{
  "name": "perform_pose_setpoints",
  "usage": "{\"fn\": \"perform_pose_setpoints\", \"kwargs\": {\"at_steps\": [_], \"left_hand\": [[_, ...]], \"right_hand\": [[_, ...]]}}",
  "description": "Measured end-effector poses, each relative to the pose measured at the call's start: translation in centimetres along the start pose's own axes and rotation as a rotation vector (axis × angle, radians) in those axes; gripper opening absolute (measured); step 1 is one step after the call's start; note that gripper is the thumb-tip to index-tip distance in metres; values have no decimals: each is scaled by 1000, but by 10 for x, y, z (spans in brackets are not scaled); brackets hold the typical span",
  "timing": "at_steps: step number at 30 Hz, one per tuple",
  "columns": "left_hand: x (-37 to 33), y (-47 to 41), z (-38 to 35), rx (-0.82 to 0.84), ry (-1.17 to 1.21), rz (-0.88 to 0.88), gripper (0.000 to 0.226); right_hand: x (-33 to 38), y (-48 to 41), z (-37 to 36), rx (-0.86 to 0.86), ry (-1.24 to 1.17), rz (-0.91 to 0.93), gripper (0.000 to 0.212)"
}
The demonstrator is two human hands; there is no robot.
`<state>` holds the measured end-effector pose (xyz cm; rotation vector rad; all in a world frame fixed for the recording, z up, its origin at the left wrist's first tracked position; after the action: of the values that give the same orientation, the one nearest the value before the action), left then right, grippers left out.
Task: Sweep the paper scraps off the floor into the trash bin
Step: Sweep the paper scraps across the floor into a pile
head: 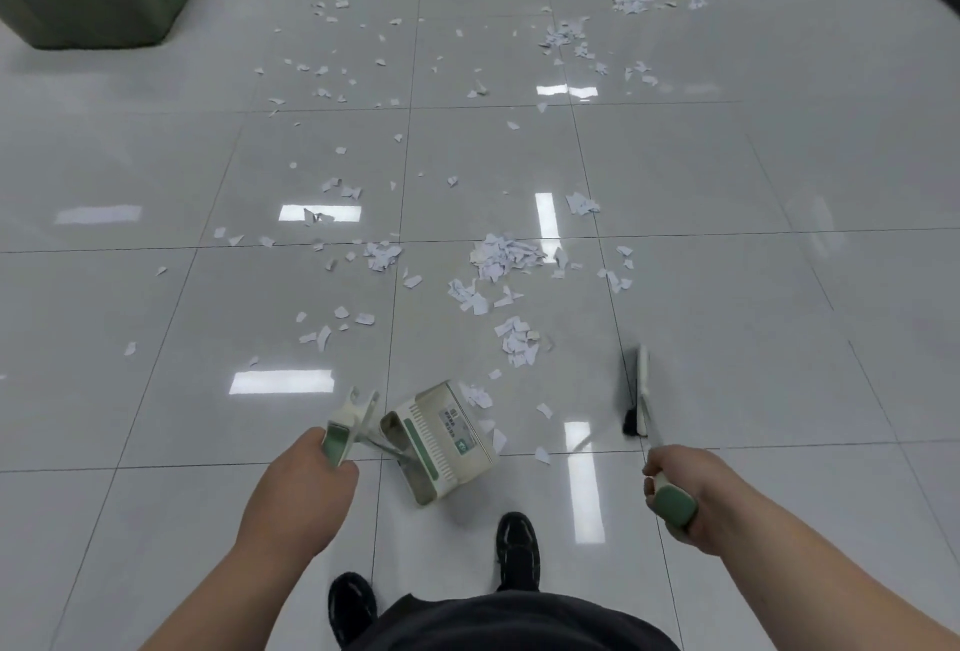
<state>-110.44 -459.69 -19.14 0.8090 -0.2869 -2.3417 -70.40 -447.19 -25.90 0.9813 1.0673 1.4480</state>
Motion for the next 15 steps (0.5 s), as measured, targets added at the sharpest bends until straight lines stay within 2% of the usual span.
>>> {"fn": "perform_pose_setpoints", "kwargs": {"at_steps": [7, 10, 15], "left_hand": [[70, -5, 35, 30, 4, -44, 6], [111, -10, 57, 61, 14, -67, 6], [175, -15, 97, 93, 10, -87, 8]], "right_hand": [[-89, 7, -67, -46, -33, -134, 15], [-124, 21, -121, -48, -63, -200, 20], [-143, 54, -237, 10, -221, -230, 9]]}}
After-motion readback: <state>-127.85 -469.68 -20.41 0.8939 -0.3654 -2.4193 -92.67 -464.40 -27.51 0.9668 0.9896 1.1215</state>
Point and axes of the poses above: each hand's wrist, its own y-axis away from the middle knuckle, its own z-axis out of the back of the hand, x = y × z, the point moved 8 cm from there along -y, towards the middle knuckle, and after that the axes turned 15 degrees about -z, right-handed, at the moved point
